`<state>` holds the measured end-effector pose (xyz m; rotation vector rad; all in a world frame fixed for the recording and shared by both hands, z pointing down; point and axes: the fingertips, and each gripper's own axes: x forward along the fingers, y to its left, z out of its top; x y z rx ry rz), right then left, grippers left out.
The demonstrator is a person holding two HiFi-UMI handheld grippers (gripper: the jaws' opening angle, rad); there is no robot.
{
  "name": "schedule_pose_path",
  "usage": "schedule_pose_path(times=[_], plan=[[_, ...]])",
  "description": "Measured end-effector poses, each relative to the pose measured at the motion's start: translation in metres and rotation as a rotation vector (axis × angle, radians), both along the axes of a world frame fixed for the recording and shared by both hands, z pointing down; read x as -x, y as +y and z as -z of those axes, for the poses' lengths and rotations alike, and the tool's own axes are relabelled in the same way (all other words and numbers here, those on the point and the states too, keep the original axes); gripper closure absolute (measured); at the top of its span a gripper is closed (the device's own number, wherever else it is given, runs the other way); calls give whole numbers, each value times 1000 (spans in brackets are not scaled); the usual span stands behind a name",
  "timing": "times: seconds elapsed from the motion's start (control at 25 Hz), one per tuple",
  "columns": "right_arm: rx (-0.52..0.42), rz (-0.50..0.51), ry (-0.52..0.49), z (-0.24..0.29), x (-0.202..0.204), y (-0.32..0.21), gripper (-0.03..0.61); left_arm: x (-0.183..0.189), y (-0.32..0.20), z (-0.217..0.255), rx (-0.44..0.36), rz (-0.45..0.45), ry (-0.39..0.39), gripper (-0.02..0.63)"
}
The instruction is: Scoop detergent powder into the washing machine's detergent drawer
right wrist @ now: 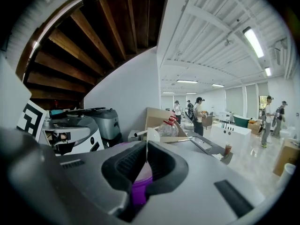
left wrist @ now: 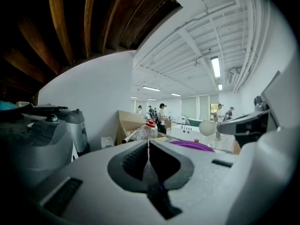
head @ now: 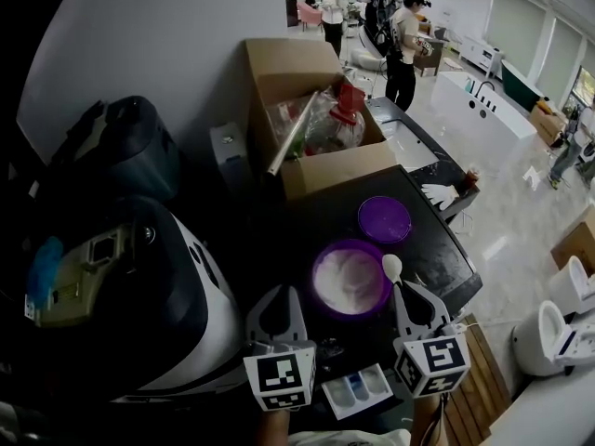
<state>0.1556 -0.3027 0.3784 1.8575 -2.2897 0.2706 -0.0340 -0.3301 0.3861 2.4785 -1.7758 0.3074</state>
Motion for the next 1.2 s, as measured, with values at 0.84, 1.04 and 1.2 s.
schedule_pose_path(times=[0.84, 1.04, 1.2], plan=[[225, 179, 180, -38, 3, -30, 558, 1, -16, -29, 88, 35, -37, 604], [281, 232, 258, -43, 8, -34, 558, 2, -19, -31, 91, 40, -39, 604], [334, 294, 376, -51, 15, -35, 558, 5, -19, -32, 95, 47, -37, 604]])
